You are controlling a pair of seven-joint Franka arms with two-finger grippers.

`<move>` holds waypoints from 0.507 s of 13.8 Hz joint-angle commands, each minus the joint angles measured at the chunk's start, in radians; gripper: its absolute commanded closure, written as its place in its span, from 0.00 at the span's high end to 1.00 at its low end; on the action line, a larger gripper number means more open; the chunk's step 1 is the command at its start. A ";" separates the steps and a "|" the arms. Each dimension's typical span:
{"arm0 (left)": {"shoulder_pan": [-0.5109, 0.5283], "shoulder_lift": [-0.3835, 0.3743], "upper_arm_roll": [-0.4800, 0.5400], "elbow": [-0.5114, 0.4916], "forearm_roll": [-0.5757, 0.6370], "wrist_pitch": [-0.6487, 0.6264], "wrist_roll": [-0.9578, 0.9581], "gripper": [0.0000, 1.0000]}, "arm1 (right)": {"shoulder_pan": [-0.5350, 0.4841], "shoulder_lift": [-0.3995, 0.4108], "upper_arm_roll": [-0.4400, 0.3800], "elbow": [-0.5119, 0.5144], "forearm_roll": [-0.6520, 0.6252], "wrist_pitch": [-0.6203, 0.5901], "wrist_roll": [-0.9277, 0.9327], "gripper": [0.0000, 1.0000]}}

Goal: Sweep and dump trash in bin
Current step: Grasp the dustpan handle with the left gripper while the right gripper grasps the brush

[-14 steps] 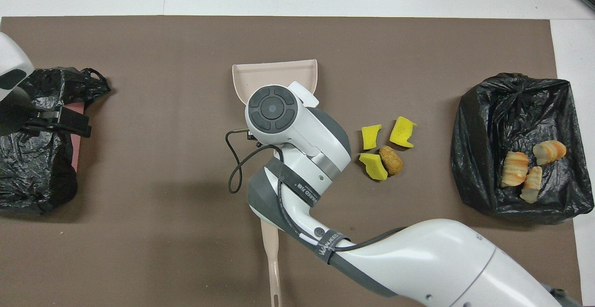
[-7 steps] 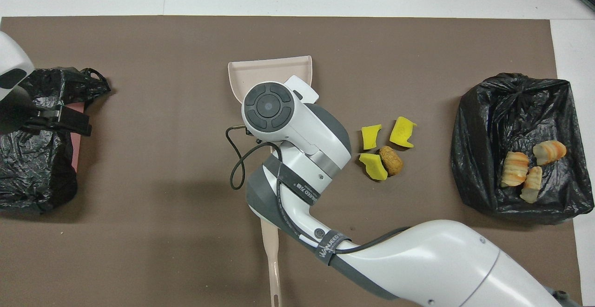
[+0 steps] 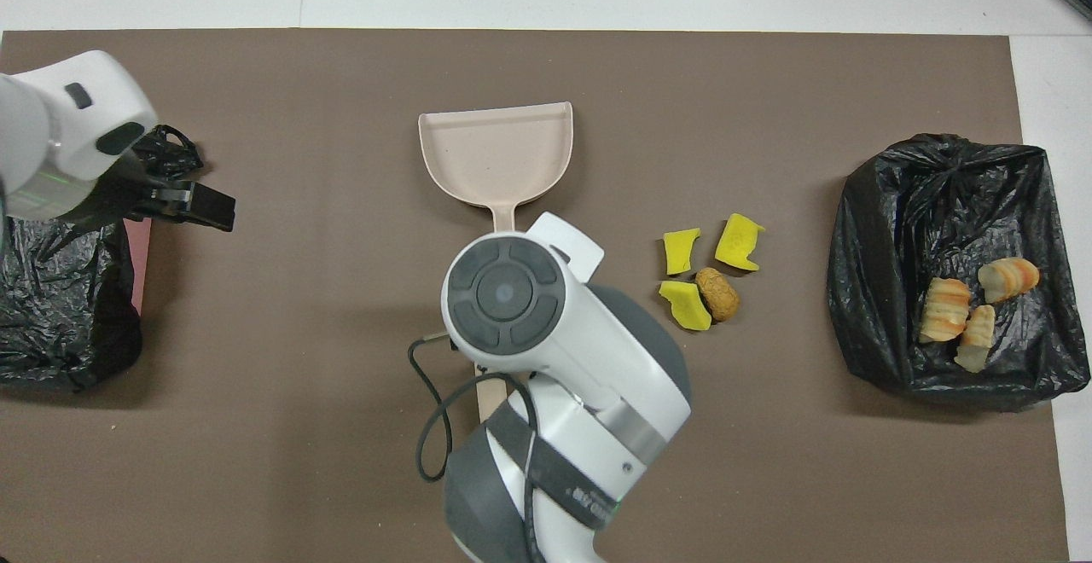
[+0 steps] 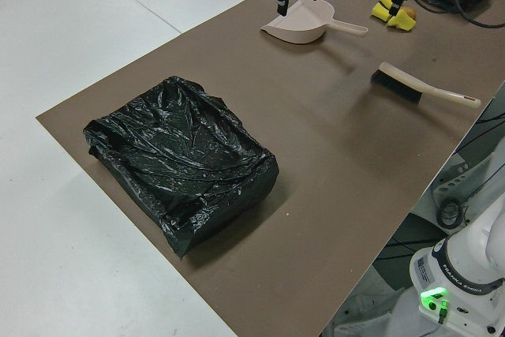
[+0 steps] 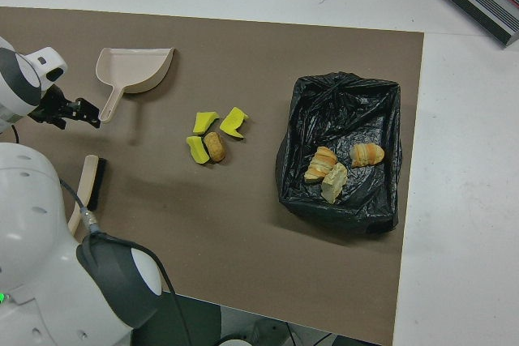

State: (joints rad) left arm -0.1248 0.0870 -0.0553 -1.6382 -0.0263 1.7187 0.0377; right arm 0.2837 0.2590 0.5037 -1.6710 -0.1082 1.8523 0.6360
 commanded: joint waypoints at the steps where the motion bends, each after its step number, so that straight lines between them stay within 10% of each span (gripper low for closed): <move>1: -0.076 0.054 0.014 -0.014 0.008 0.079 -0.007 1.00 | 0.024 -0.162 -0.002 -0.246 0.123 0.099 -0.044 1.00; 7: -0.229 0.174 0.012 -0.018 0.014 0.226 -0.186 1.00 | 0.159 -0.222 -0.002 -0.518 0.214 0.332 0.036 1.00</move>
State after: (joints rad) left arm -0.3029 0.2313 -0.0570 -1.6535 -0.0263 1.8911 -0.0742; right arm 0.4171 0.0647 0.5060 -2.1014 0.0774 2.1031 0.6538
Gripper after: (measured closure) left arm 0.000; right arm 0.000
